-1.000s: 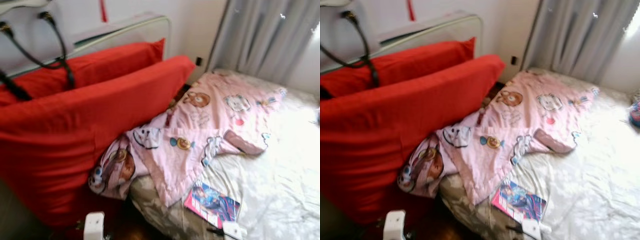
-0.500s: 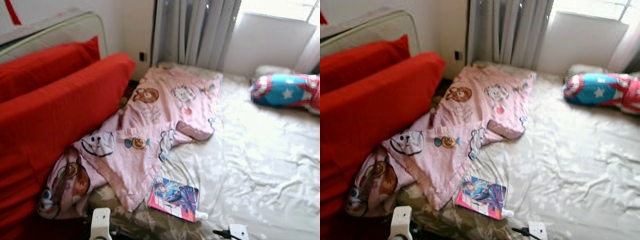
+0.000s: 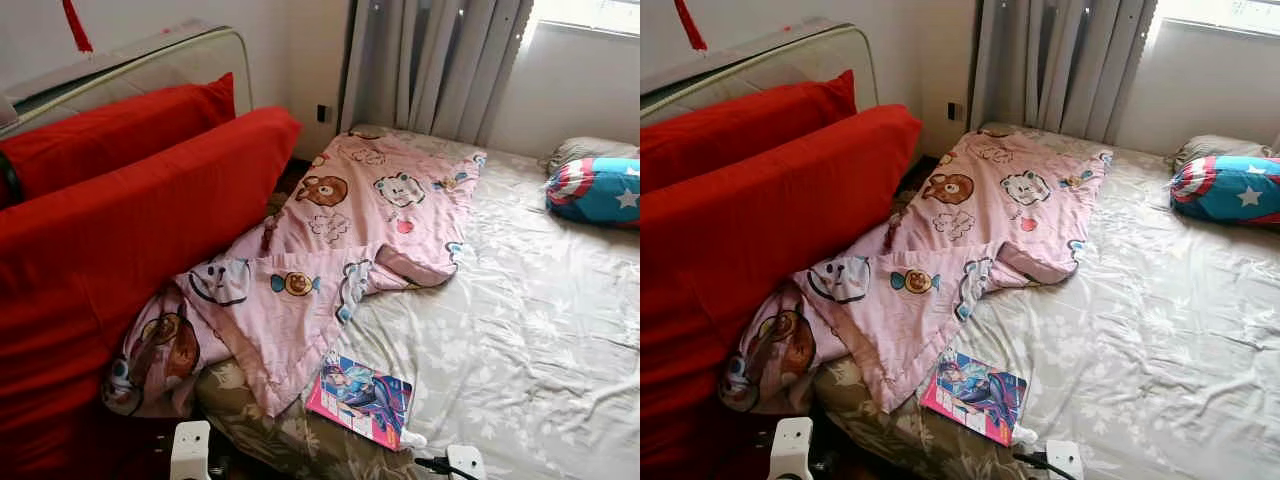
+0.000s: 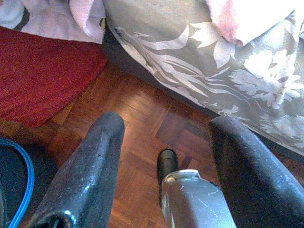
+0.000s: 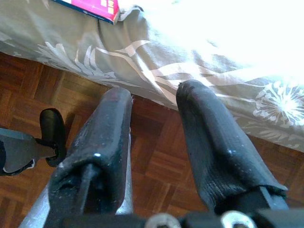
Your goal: Clean up the room
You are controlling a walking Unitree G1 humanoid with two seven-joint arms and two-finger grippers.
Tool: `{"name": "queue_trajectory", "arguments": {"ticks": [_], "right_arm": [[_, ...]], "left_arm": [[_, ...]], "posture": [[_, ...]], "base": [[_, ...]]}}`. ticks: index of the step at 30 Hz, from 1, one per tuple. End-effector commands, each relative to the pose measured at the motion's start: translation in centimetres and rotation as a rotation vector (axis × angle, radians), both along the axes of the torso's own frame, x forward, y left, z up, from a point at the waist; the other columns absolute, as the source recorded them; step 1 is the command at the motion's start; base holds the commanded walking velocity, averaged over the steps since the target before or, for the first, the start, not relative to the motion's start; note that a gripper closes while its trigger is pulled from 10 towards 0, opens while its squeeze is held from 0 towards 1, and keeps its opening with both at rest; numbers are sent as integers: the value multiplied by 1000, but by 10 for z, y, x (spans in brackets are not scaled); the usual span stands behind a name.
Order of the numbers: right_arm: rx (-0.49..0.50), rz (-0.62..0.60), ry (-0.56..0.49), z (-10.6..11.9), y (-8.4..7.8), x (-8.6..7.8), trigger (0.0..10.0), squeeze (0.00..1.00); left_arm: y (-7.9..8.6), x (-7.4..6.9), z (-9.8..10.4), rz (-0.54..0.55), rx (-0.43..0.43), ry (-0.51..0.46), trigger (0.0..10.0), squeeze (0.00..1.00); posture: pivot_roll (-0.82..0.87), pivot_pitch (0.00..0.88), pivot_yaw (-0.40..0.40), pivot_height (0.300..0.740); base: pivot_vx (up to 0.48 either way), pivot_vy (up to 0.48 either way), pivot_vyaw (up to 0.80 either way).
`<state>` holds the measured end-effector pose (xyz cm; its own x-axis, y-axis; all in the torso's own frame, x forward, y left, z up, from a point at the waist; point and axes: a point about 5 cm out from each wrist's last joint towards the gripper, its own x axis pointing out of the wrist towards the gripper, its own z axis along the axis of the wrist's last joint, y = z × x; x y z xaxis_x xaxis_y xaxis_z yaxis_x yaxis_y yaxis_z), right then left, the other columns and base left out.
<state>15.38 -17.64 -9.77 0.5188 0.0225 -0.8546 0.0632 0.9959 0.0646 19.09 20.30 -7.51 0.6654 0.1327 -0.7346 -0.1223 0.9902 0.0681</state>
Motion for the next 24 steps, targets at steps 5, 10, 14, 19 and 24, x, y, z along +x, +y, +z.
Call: {"name": "queue_trajectory", "arguments": {"ticks": [5, 10, 14, 19, 24], "right_arm": [[27, -125, -155, 26, -28, 47, 10000, 0], [23, -119, -153, 26, -29, 47, 10000, 0], [23, -119, -153, 26, -29, 47, 10000, 0], [23, -119, -153, 26, -29, 47, 10000, 0], [23, -119, -153, 26, -29, 47, 10000, 0]], "left_arm": [[8, 50, 28, -2, -45, -45, 10000, 0], [8, 50, 28, -2, -46, -45, 10000, 0], [8, 50, 28, -2, -46, -45, 10000, 0], [8, 50, 28, -2, -46, -45, 10000, 0], [8, 50, 28, -2, -46, -45, 10000, 0]], "posture": [[45, 0, -75, 740], [44, 0, -75, 740], [44, 0, -75, 740], [44, 0, -75, 740], [44, 0, -75, 740]], "base": [[0, 0, 0], [0, 0, 0], [0, 0, 0], [0, 0, 0], [0, 0, 0]]}}
